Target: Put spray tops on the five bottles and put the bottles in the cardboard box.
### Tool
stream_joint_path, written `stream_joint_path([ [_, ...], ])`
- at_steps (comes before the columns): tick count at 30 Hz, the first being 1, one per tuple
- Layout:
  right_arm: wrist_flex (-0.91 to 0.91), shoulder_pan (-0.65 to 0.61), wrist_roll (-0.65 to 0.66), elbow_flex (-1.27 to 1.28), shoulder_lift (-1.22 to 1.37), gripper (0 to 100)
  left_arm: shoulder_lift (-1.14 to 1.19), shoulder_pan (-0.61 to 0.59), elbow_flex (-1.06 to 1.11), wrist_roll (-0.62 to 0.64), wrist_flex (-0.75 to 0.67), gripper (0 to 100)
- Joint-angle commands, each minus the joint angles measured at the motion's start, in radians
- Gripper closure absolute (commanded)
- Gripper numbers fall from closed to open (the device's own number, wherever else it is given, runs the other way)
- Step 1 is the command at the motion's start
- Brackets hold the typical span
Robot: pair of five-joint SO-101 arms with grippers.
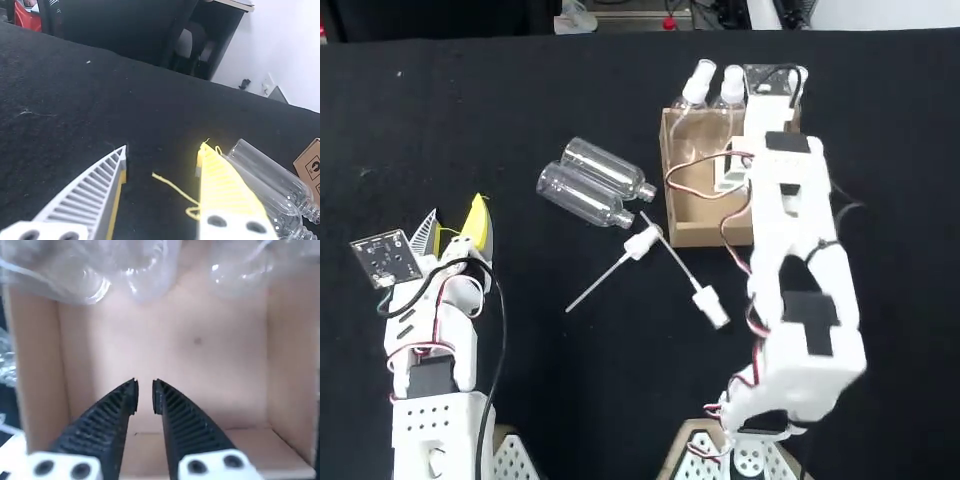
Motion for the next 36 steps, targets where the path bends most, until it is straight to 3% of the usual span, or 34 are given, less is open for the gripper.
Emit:
stream_joint_path([
  [1, 0.011, 0.017, -0.008, 0.030, -0.165, 96.3, 0.002, -0.007, 0.021, 0.003, -0.023, 78],
  [10, 0.109, -0.031, -0.009, 0.122, -0.495, 95.7, -0.003, -0.007, 0.021, 0.003, -0.023, 78],
  [17, 0.219, -0.390, -0.006, 0.128, -0.593, 78.3, -0.003, -0.016, 0.021, 0.002, -0.025, 78],
  [21, 0.147, -0.569, -0.002, 0.117, -0.481, 76.2, -0.003, -0.018, 0.021, -0.002, -0.025, 78],
  [24, 0.061, -0.635, 0.000, 0.081, -0.354, 76.2, -0.003, -0.047, 0.021, 0.003, -0.025, 78],
  [36, 0.025, -0.626, 0.000, -0.332, 0.186, 76.1, -0.002, -0.050, 0.021, 0.003, -0.025, 78],
])
